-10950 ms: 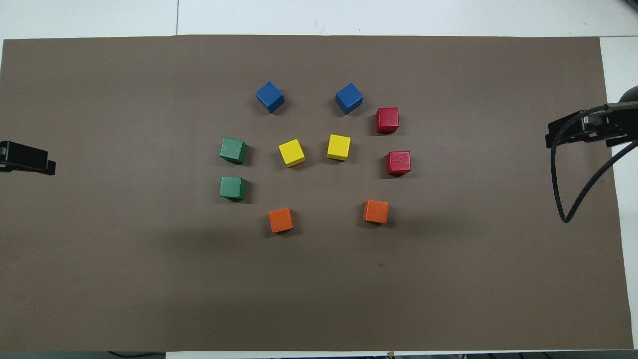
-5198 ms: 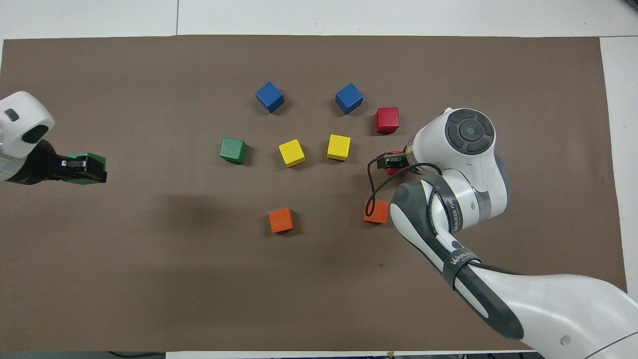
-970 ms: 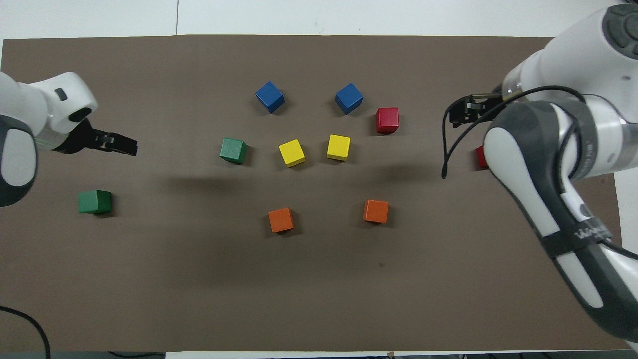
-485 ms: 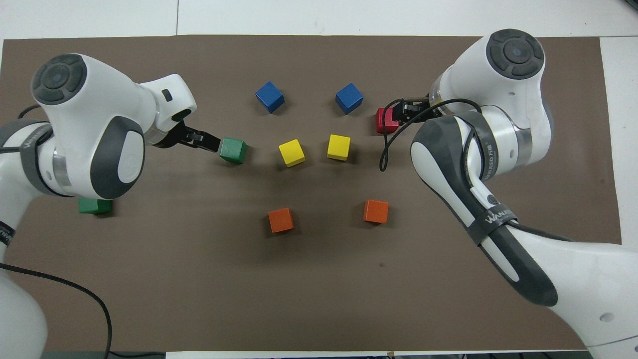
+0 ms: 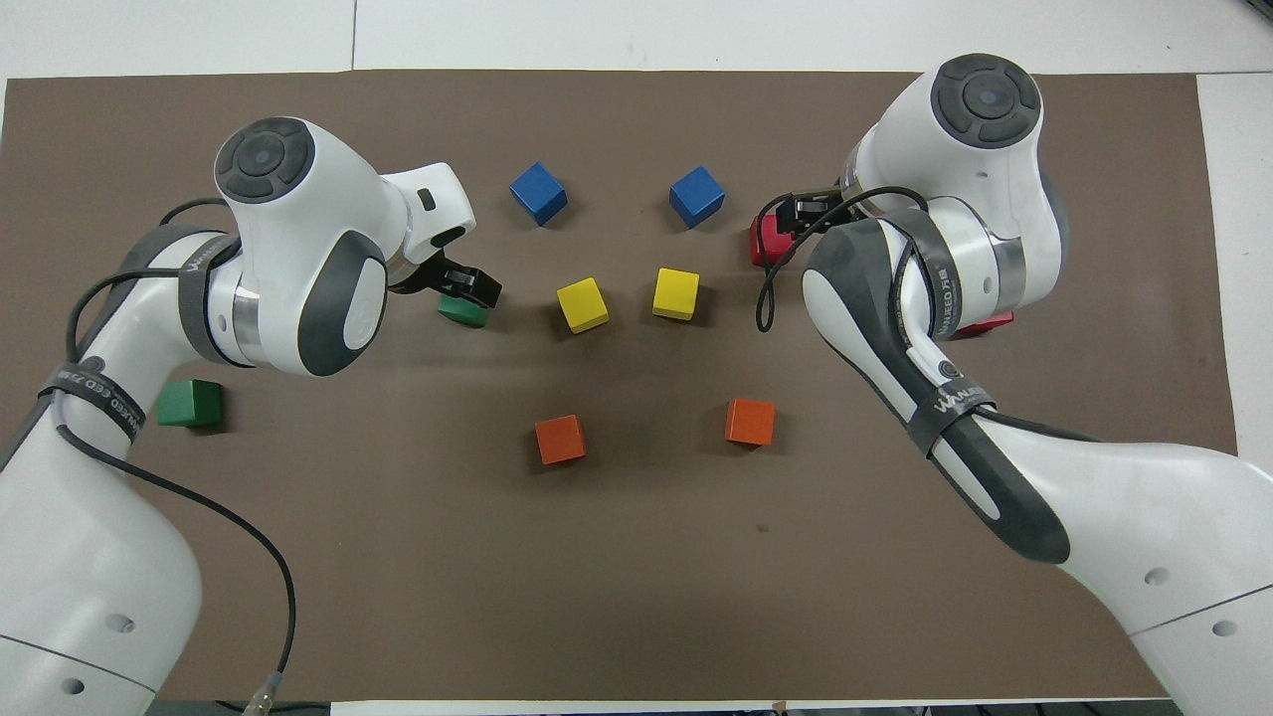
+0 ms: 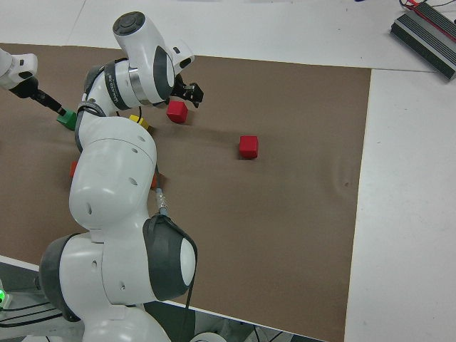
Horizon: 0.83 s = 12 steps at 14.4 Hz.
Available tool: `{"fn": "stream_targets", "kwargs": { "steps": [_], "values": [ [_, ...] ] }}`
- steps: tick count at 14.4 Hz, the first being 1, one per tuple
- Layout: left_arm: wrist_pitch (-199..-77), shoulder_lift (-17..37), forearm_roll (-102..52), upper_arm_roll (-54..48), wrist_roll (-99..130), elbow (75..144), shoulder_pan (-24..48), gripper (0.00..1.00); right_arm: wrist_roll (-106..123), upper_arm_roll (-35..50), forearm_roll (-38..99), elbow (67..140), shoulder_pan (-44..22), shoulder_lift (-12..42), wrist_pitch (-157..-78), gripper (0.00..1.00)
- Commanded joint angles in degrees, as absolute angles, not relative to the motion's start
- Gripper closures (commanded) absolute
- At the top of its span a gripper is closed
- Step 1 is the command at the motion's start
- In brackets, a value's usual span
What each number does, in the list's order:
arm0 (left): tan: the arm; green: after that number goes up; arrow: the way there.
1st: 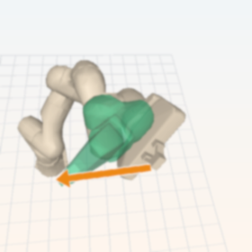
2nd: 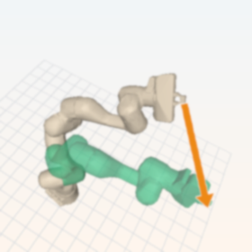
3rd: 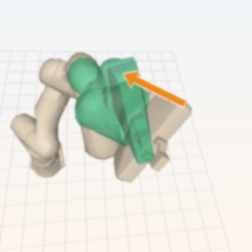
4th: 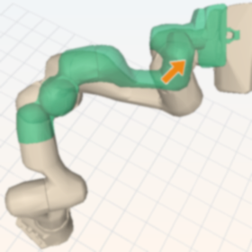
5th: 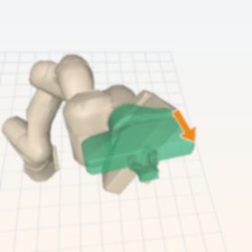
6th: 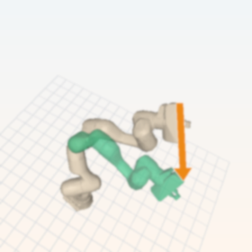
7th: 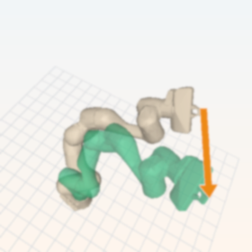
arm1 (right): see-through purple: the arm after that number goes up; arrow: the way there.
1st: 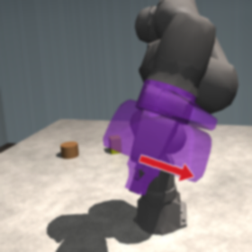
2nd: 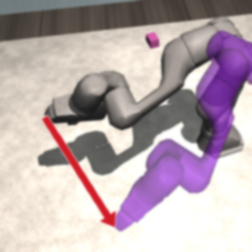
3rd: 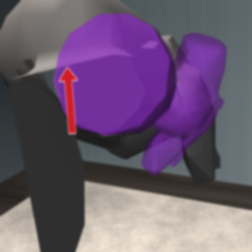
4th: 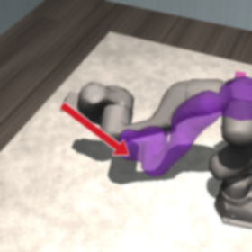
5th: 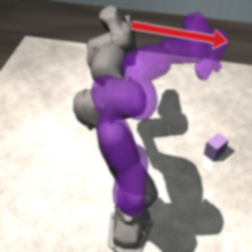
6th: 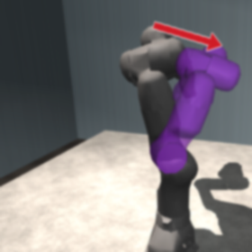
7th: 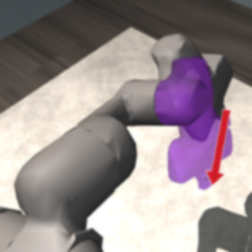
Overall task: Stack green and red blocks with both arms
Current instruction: 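Grasp the second green and red blocks with the left and right grippers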
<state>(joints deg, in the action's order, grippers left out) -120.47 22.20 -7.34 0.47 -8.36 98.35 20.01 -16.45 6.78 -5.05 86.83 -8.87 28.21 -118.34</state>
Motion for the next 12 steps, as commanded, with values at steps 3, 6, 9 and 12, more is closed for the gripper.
{"fn": "stream_targets", "kwargs": {
  "steps": [3, 6, 9, 12],
  "values": [
    [-123.04, 25.05, -6.06, 1.49, -8.53, 98.17, 21.71, 0.0, -15.38, 7.03, -5.27, 81.04, -9.84, 32.86, -118.65, 0.0],
    [-124.71, 25.05, -5.63, 1.49, -8.53, 100.36, 21.97, 0.0, -16.17, 7.29, -5.27, 79.46, -10.9, 34.88, -119.09, 0.0],
    [-126.39, 24.87, -4.57, 1.58, -8.53, 102.65, 22.15, 0.0, -17.22, 7.29, -5.36, 79.28, -11.07, 36.21, -121.19, 0.0],
    [-126.56, 24.87, -4.57, 1.49, -8.44, 102.74, 22.15, 0.17, -17.49, 7.29, -5.1, 79.71, -10.99, 36.74, -124.26, 0.0]
  ]
}}
